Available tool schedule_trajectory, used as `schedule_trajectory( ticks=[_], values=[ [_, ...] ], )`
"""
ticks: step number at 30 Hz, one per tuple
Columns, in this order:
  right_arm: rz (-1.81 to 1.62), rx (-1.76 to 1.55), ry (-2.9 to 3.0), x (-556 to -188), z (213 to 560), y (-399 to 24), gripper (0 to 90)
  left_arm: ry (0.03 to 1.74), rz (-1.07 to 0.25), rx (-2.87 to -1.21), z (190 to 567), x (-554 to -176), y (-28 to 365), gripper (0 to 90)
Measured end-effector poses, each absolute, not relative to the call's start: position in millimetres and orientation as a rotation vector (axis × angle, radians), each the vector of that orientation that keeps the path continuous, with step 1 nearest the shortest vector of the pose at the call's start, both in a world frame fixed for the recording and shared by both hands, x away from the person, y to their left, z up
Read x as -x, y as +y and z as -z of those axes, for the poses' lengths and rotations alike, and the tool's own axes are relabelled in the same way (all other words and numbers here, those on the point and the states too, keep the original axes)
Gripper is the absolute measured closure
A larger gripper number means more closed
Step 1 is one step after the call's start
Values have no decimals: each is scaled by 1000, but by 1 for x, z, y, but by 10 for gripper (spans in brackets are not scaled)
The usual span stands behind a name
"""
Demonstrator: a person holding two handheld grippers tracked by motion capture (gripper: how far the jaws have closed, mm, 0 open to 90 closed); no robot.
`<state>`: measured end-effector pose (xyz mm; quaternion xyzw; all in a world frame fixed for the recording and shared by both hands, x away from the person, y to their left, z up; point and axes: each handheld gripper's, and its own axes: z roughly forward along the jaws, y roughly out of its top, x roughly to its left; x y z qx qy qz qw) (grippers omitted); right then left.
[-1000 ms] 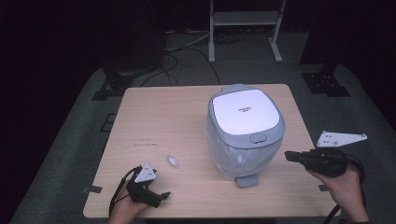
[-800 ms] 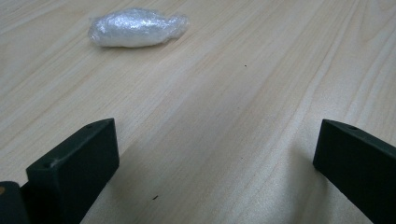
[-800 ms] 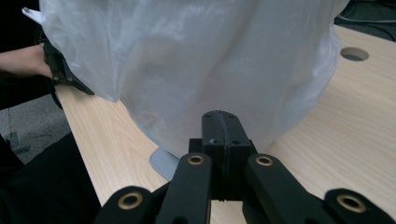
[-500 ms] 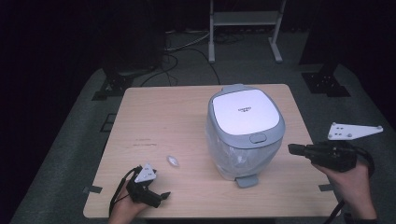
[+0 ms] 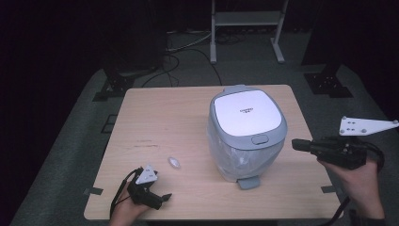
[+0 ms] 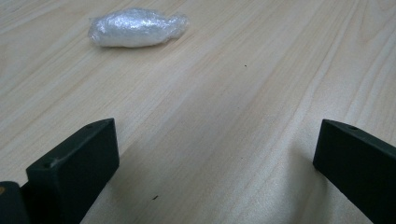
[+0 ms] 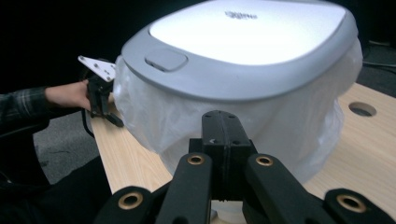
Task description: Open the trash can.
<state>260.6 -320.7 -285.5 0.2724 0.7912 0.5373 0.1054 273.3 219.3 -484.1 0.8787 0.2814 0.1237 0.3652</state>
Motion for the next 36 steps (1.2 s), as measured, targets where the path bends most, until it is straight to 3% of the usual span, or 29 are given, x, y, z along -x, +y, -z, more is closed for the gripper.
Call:
schedule_trajectory(
  ticks=[36],
  values=[
    [-1686, -624, 2368, -278, 263, -272, 900, 723, -319, -2258, 484, -273, 219, 0]
  ],
)
